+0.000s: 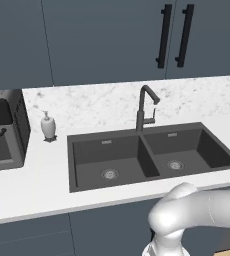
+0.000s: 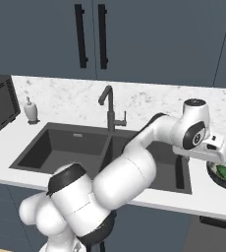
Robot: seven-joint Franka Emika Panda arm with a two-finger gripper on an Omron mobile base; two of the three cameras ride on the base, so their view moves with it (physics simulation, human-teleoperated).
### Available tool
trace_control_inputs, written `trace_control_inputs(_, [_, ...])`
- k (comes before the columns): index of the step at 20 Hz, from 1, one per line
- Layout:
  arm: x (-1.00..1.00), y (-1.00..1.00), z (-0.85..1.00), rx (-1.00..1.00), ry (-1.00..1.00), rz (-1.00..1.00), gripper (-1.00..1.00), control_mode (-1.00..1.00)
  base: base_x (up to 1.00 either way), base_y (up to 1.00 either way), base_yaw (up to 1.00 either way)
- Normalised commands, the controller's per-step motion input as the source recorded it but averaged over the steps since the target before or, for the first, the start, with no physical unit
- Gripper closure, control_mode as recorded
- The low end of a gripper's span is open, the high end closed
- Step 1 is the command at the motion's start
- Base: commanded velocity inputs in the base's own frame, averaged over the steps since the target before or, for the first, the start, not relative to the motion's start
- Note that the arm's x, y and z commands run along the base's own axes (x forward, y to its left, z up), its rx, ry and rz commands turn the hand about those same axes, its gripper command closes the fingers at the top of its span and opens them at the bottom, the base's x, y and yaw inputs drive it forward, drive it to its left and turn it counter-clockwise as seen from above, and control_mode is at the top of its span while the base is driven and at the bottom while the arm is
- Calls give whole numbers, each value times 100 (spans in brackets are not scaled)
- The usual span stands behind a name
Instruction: Pick the broccoli from the sink and place it in the bowl. Then pick the bowl and place it in the microwave. Then close the microwave door and press the start button.
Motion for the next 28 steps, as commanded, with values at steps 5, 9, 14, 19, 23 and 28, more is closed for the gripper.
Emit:
trace_control_inputs(5, [49,0,-1,0,6,0,-100,-100,0,0,0])
trace_control_inputs(9, [24,-4,-17,0,0,2,-100,-100,0,0,0])
trace_control_inputs(14, [43,-2,-18,0,4,4,-100,-100,0,0,0])
trace_control_inputs(19, [45,-47,-14,0,8,9,-100,-100,0,0,0])
trace_control_inputs(23, [26,-49,-19,0,6,10,-100,-100,0,0,0])
trace_control_inputs(28, [33,-14,-29,0,6,6,-100,-100,0,0,0])
